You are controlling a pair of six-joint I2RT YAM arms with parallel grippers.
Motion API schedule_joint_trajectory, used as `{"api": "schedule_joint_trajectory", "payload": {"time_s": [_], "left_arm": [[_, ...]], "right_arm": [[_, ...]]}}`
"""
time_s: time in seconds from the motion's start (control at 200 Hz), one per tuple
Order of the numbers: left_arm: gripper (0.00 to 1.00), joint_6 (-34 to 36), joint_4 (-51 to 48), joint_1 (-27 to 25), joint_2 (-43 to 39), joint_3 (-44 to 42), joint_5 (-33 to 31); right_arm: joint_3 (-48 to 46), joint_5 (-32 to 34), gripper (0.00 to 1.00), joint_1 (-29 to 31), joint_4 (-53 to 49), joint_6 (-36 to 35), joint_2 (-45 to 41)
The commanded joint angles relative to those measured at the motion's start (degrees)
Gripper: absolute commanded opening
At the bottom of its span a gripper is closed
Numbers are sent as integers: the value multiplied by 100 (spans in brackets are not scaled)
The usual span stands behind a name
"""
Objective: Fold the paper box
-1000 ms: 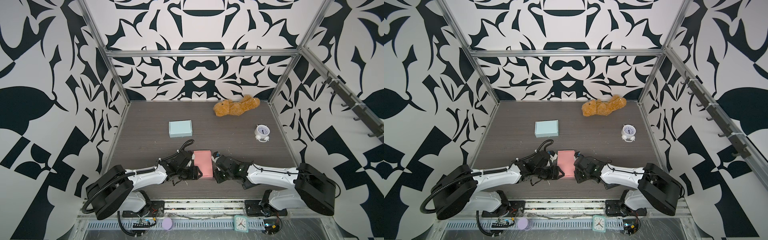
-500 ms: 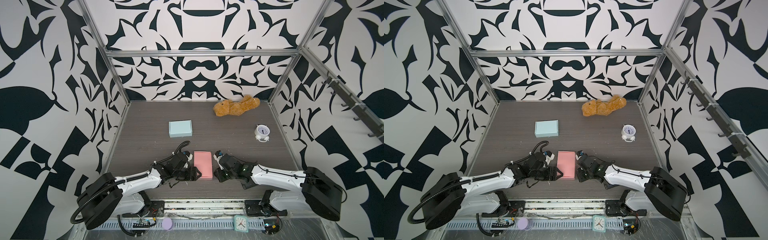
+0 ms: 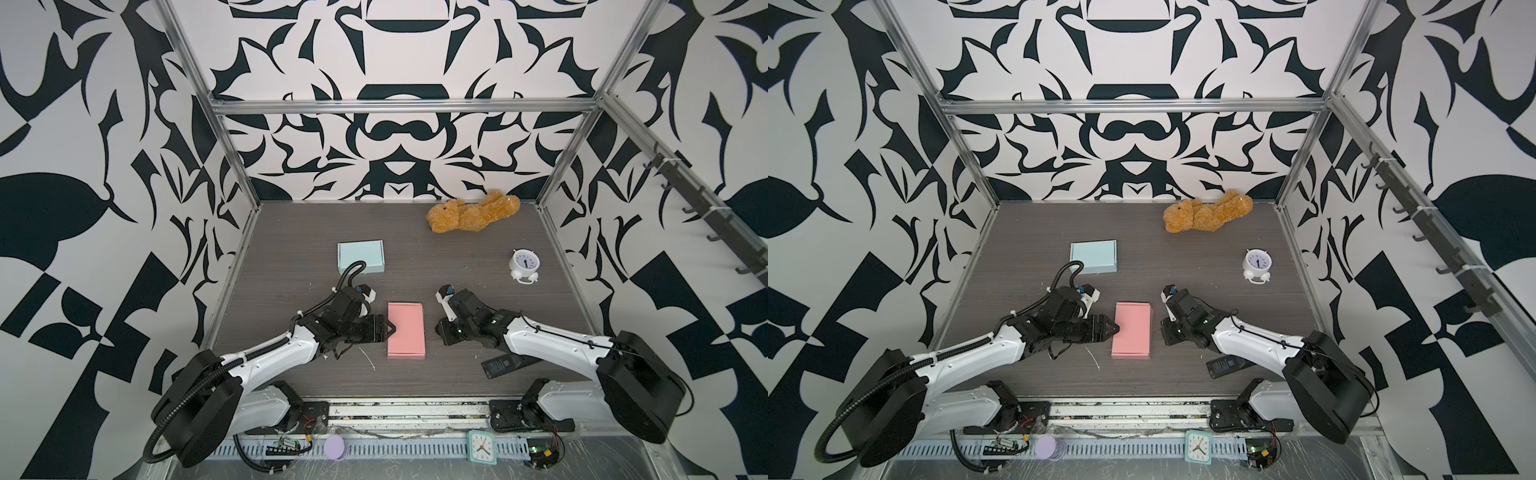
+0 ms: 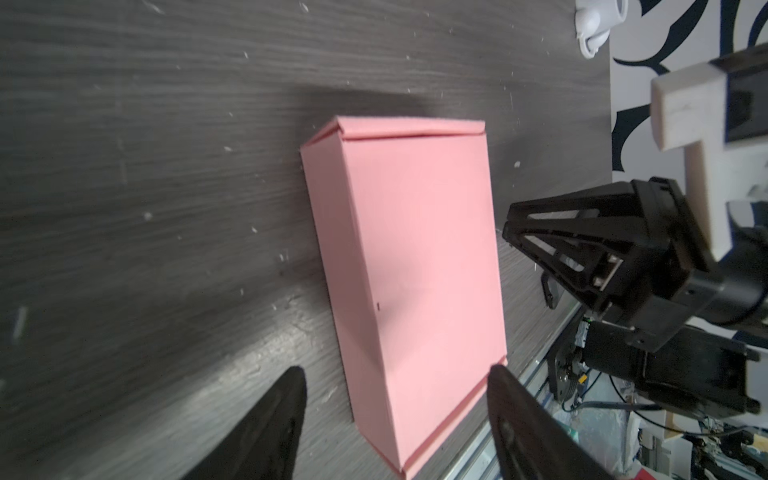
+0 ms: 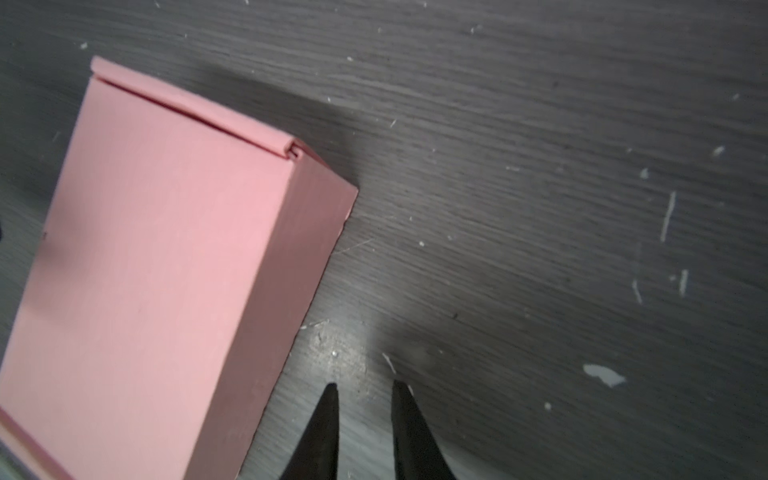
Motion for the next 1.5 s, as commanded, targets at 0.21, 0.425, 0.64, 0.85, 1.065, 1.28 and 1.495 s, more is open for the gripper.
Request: {"api": "schedule_joint_trajectory", "payload": {"time_s": [0.21, 0.425, 0.64, 0.85, 1.065, 1.28, 1.495], "left_arm": [[71, 378, 280, 353, 927, 539, 366], [70, 382, 526, 431, 1409, 751, 547], [70, 412, 621, 435, 1720, 936, 704], [69, 357, 773, 435, 1902, 1007, 804], [69, 339, 872, 435, 2075, 1089, 864], [68, 274, 995, 421, 2227, 1151, 1018], [68, 199, 1129, 409, 2358, 1234, 1145]], "right_arm": [[407, -172, 24, -205, 396, -291, 532], [585, -212, 23, -285, 537, -354, 866], [801, -274, 23, -336, 704, -359, 1171], [927, -323, 23, -354, 832, -336, 1381], [970, -416, 22, -355, 919, -239, 1511], [972, -630, 21, -322, 1112, -69, 1560], [981, -664, 21, -139, 1170, 47, 1558]]}}
